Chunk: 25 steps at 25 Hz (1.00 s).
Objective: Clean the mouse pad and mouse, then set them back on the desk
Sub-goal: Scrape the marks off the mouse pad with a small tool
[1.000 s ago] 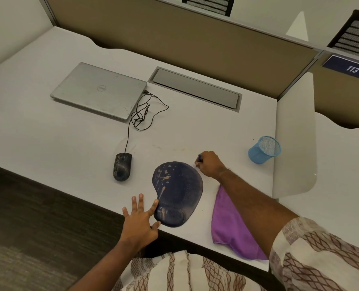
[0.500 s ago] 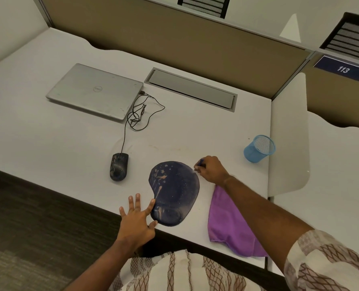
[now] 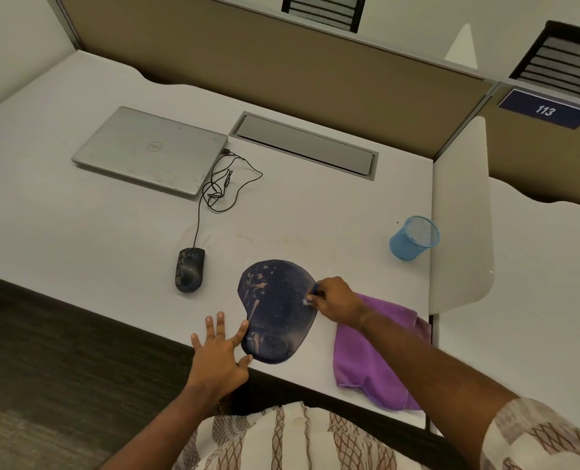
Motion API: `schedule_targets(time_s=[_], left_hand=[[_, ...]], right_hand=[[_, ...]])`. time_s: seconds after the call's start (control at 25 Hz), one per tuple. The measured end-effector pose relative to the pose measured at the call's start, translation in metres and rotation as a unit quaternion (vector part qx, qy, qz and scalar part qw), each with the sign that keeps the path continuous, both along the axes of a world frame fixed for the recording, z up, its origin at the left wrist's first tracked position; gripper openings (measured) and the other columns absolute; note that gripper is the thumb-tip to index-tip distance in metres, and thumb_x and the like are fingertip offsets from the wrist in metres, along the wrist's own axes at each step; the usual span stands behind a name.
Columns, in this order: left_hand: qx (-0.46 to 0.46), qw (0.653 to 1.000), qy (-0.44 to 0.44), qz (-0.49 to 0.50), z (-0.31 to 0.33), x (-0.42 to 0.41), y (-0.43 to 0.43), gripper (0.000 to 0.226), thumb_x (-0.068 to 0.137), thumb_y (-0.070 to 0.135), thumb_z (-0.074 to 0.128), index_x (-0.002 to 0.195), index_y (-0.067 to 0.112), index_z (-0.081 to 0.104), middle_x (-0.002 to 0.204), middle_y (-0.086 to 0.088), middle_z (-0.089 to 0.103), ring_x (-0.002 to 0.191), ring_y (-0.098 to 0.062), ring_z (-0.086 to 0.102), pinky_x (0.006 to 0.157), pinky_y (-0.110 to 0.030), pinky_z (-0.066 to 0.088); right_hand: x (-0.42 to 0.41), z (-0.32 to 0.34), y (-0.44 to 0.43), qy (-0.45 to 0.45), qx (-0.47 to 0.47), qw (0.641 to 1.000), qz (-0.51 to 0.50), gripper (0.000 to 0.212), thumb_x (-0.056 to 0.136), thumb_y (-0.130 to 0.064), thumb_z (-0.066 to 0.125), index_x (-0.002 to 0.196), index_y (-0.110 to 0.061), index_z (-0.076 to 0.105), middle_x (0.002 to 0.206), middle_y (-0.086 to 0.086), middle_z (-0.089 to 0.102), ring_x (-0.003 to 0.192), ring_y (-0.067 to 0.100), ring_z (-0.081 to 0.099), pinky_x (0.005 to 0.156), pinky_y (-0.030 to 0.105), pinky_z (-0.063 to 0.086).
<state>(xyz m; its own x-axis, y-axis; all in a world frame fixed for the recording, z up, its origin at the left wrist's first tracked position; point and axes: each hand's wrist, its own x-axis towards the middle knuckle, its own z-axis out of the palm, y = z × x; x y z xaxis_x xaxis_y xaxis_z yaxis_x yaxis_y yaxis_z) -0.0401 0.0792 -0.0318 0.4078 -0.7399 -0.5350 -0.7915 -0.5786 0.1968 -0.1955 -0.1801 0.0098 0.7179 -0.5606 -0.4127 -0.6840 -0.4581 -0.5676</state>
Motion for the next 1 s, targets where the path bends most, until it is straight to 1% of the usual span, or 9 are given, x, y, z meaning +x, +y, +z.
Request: schedule_targets(time_s=[0.16, 0.28, 0.36, 0.4, 0.48, 0.56, 0.64, 0.84, 1.0], left_hand=[[0.0, 1.0, 0.0, 0.004, 0.004, 0.0, -0.001, 0.079, 0.1, 0.064, 0.039, 0.162, 0.042, -0.005, 0.169, -0.014, -0.02, 0.144, -0.034, -0.031, 0.121, -0.062, -0.006], [-0.002, 1.0, 0.005, 0.006, 0.004, 0.0, -0.001, 0.079, 0.1, 0.064, 0.04, 0.162, 0.041, -0.005, 0.168, -0.014, -0.02, 0.144, -0.034, -0.031, 0.122, -0.063, -0.005], [-0.005, 1.0, 0.007, 0.007, 0.004, 0.0, -0.001, 0.079, 0.1, 0.064, 0.04, 0.162, 0.041, -0.004, 0.169, -0.014, -0.02, 0.145, -0.035, -0.031, 0.122, -0.064, -0.005], [-0.007, 1.0, 0.007, 0.007, 0.004, 0.0, -0.001, 0.079, 0.1, 0.063, 0.041, 0.162, 0.041, -0.003, 0.169, -0.014, -0.02, 0.148, -0.036, -0.029, 0.122, -0.064, -0.005], [-0.005, 1.0, 0.006, 0.007, 0.004, 0.0, -0.001, 0.079, 0.1, 0.063, 0.041, 0.162, 0.041, -0.003, 0.169, -0.015, -0.019, 0.153, -0.038, -0.023, 0.121, -0.064, -0.005], [-0.003, 1.0, 0.003, 0.007, 0.004, 0.0, -0.001, 0.079, 0.1, 0.064, 0.04, 0.162, 0.041, -0.003, 0.169, -0.014, -0.02, 0.153, -0.039, -0.022, 0.121, -0.064, -0.006], [-0.005, 1.0, 0.001, 0.009, 0.004, 0.0, -0.001, 0.079, 0.1, 0.064, 0.04, 0.162, 0.042, -0.003, 0.169, -0.014, -0.02, 0.153, -0.039, -0.023, 0.121, -0.063, -0.006], [-0.012, 1.0, 0.0, 0.006, 0.0, 0.0, -0.001, 0.079, 0.1, 0.064, 0.041, 0.162, 0.041, -0.003, 0.169, -0.014, -0.02, 0.146, -0.035, -0.03, 0.121, -0.064, -0.006], [-0.013, 1.0, -0.001, 0.005, -0.002, 0.001, 0.0, 0.08, 0.1, 0.065, 0.041, 0.161, 0.042, -0.004, 0.168, -0.014, -0.02, 0.142, -0.032, -0.032, 0.122, -0.064, -0.005]], right_hand=[[-0.017, 0.001, -0.017, 0.034, -0.029, 0.999, -0.032, 0.019, 0.094, -0.017, 0.059, 0.103, -0.008, 0.074, 0.102, 0.007, 0.073, 0.088, 0.02, 0.064, 0.085, 0.032, 0.052], [-0.014, 0.016, -0.005, -0.041, -0.009, 0.998, -0.052, 0.017, 0.094, -0.018, 0.062, 0.103, -0.01, 0.075, 0.099, 0.004, 0.074, 0.084, 0.013, 0.064, 0.084, 0.029, 0.053], [-0.01, 0.018, 0.027, -0.078, 0.046, 0.996, -0.009, 0.016, 0.093, -0.021, 0.064, 0.101, -0.014, 0.076, 0.097, -0.003, 0.075, 0.087, 0.008, 0.067, 0.083, 0.021, 0.053], [-0.009, 0.013, 0.045, -0.071, 0.069, 0.995, 0.023, 0.016, 0.094, -0.023, 0.064, 0.101, -0.016, 0.076, 0.098, -0.005, 0.075, 0.089, 0.007, 0.067, 0.084, 0.019, 0.053], [-0.014, 0.0, 0.07, -0.032, 0.087, 0.994, 0.065, 0.016, 0.096, -0.022, 0.06, 0.102, -0.018, 0.075, 0.098, -0.005, 0.073, 0.089, 0.008, 0.067, 0.085, 0.025, 0.056], [-0.023, -0.007, 0.071, 0.004, 0.074, 0.995, 0.069, 0.018, 0.098, -0.018, 0.055, 0.104, -0.016, 0.072, 0.098, 0.0, 0.071, 0.087, 0.014, 0.065, 0.083, 0.033, 0.057], [-0.028, -0.004, 0.062, 0.027, 0.05, 0.995, 0.083, 0.019, 0.098, -0.016, 0.052, 0.106, -0.014, 0.07, 0.099, 0.003, 0.071, 0.085, 0.017, 0.064, 0.081, 0.034, 0.056], [-0.012, 0.005, 0.073, -0.047, 0.067, 0.996, 0.039, 0.02, 0.097, -0.018, 0.056, 0.106, -0.015, 0.074, 0.102, 0.0, 0.073, 0.089, 0.012, 0.066, 0.083, 0.024, 0.056], [-0.02, 0.0, 0.073, -0.006, 0.052, 0.997, 0.051, 0.02, 0.099, -0.015, 0.053, 0.107, -0.012, 0.071, 0.101, 0.004, 0.071, 0.087, 0.016, 0.064, 0.081, 0.027, 0.054]])
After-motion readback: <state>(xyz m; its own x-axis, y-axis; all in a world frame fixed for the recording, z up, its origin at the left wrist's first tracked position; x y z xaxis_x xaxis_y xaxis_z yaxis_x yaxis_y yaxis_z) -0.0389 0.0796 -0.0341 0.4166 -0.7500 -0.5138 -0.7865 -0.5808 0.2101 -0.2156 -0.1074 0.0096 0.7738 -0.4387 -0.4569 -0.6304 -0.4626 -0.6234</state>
